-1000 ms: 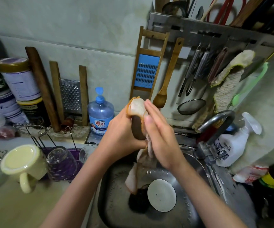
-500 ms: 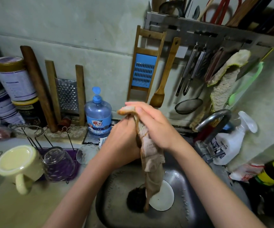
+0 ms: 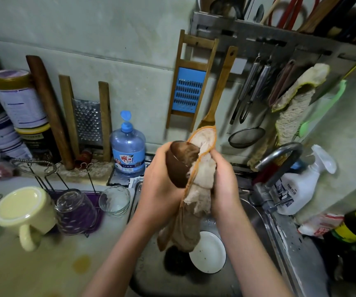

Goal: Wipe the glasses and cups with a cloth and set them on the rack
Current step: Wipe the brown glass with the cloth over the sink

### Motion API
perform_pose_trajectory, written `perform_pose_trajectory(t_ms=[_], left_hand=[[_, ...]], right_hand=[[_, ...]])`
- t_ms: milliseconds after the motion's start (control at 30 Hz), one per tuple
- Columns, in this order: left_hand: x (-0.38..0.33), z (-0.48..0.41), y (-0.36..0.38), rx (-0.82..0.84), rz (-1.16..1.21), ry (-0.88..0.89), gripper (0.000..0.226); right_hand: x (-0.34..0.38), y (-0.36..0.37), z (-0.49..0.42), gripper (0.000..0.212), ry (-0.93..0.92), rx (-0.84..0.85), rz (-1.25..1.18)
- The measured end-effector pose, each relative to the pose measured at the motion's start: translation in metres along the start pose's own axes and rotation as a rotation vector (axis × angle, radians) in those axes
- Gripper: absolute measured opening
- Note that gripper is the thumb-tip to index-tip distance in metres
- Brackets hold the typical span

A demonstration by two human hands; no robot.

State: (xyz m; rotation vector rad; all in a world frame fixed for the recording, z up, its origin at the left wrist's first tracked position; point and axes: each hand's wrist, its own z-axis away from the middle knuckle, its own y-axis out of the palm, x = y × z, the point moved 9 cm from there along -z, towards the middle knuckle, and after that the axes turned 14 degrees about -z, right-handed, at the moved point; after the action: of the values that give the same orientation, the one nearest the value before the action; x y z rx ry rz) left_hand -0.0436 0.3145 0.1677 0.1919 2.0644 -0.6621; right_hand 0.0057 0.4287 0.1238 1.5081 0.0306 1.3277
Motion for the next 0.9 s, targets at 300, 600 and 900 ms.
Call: perform_pose_trajectory(t_ms=[300, 600, 900], left_hand=[[0.033, -0.002, 0.009, -0.172, 0.531, -0.455, 0.057], [0.022, 0.009, 0.013, -0.072, 0.399, -0.137, 0.068], [0.025, 0.0, -0.001, 0.079, -0.065, -0.07, 0.116]], right_hand=[[-0.009, 0.015, 0.045, 0.038, -0.565, 0.206, 0.56], [-0.048, -0.012, 0.028, 0.05, 0.235, -0.159, -0.366], [-0.038, -0.018, 0.031, 0.046, 0.29, -0.161, -0.264]])
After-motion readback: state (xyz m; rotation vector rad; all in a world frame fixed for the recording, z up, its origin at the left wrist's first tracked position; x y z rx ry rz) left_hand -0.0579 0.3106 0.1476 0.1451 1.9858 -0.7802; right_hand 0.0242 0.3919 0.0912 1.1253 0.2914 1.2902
